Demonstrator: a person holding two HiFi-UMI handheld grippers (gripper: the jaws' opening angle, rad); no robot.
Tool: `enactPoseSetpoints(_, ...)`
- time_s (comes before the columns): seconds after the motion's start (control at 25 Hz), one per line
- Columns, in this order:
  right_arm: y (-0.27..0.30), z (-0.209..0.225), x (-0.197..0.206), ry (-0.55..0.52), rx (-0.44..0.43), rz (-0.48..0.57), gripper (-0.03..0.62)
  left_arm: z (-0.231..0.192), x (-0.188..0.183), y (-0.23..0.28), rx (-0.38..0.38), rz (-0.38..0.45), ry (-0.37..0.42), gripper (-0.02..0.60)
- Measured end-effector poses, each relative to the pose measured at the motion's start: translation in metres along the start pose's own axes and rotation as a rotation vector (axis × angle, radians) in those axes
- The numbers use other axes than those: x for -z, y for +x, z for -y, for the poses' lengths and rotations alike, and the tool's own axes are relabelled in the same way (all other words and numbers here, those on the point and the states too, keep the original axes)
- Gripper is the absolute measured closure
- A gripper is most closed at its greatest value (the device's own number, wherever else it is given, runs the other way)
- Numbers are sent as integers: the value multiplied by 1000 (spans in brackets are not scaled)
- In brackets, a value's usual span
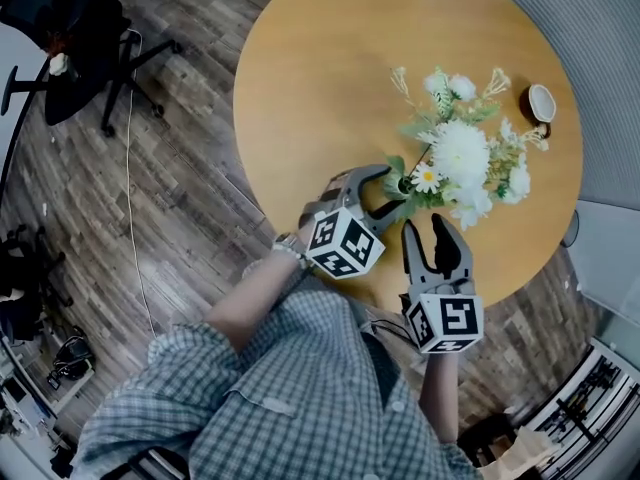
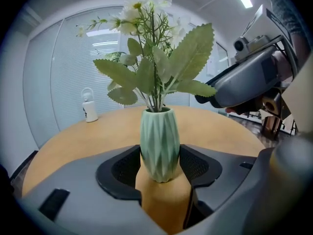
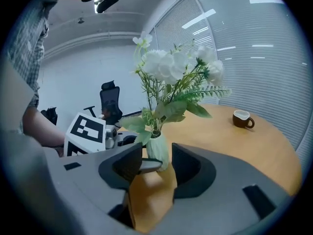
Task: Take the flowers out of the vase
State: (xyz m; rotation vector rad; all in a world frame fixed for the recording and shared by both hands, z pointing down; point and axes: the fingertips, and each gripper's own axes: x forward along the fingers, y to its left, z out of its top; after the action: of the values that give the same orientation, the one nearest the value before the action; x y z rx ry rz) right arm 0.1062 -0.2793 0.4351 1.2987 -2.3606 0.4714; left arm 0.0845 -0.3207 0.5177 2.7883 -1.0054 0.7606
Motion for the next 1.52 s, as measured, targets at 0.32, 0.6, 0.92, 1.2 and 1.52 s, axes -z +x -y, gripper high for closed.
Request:
enactPoseSetpoints(0.32,36,-2,-6,-1,-13,34,411,4,2,4,-4,24,-10,327)
enactPoseSetpoints(0.6,56,-6,-23,14,8,90,413,1,3,-1,-12,27,-2,328)
enactPoseSetpoints(0.92,55,3,-31,91,73,172,493,0,12,-1,-6,28,-1,328)
enactPoseSetpoints(1.2,41,12,-58,123,102,256,522,1,12,1,-6,27,-11,328)
enactPoseSetpoints(1.52,3,21,-110,152,148,383,523,1,10,-2,3,26,-7,328)
